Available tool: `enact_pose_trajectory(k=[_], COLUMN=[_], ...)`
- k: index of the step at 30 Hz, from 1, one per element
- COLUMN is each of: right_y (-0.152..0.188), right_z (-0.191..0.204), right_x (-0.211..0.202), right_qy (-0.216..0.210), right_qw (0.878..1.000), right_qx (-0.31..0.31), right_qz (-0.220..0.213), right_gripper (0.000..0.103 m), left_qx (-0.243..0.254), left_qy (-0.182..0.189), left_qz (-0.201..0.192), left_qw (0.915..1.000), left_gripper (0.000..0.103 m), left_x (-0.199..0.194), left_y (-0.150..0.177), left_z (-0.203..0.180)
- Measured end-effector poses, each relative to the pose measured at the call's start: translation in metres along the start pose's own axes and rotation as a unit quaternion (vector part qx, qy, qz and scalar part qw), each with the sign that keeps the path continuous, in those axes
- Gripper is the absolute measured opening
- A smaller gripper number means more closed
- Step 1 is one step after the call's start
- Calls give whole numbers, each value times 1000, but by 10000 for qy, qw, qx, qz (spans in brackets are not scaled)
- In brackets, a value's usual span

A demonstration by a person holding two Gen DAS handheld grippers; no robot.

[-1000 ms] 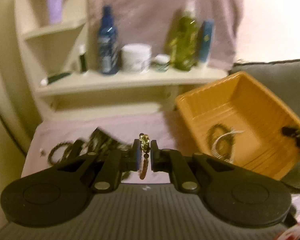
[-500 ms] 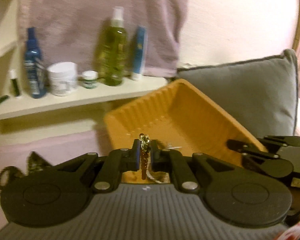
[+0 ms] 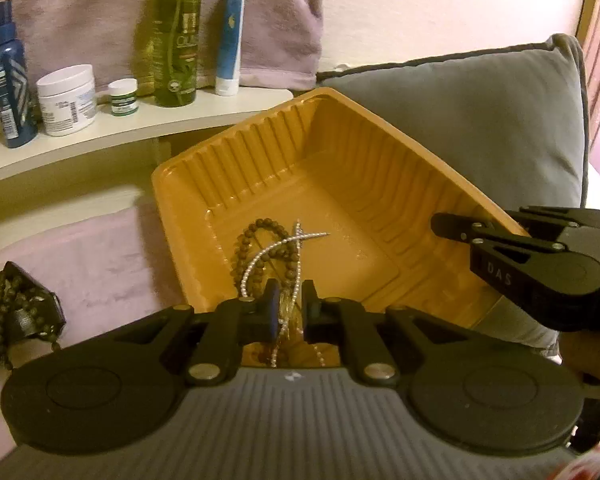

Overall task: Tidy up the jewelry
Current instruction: 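Carry the gold-charm bracelet with the left tool and drop it into the tray, then return the left tool to the pile and grasp a black beaded bracelet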

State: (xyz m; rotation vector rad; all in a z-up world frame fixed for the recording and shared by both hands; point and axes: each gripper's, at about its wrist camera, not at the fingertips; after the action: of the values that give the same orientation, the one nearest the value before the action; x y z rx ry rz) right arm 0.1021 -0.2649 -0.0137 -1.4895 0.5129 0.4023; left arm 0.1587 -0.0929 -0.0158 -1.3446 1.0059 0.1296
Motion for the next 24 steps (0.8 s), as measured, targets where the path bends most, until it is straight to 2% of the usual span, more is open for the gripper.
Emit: enact_pose_trajectory(k=[5, 11, 18, 22, 24], right_y=[0, 0, 1, 1, 1], right_z=[0, 0, 0, 0, 0], right_x=[0, 0, 1, 1, 1], right_qy=[4, 10, 24, 31, 32], right_qw=[10000, 10000, 10000, 10000, 10000], right_qx=[3, -11, -32, -41, -53], right_qz=[-3, -3, 4, 14, 18], right_gripper=[3, 3, 3, 3, 3], left_qx=[-43, -269, -664, -695, -704], left_qy=[-228, -867, -1882, -2337, -2451], left_qz=[-113, -170, -180, -157, -140], left_qw=[9997, 9957, 9797, 9697, 9668], left_gripper=[17, 22, 27, 30, 30], left_x=[-13, -34, -52, -58, -61], left_y=[3, 16, 41, 52, 55], left_z=[7, 33, 81, 103, 113])
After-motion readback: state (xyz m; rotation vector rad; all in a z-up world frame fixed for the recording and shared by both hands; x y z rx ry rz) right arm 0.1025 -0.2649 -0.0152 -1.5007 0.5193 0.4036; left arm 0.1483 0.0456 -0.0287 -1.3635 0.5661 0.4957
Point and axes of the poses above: each gripper's, at about its wrist camera, not at the fingertips, and x roughly the way its jaws point, z to its left, y to its underside, and after that the axes turned 4 degrees about x, right-handed
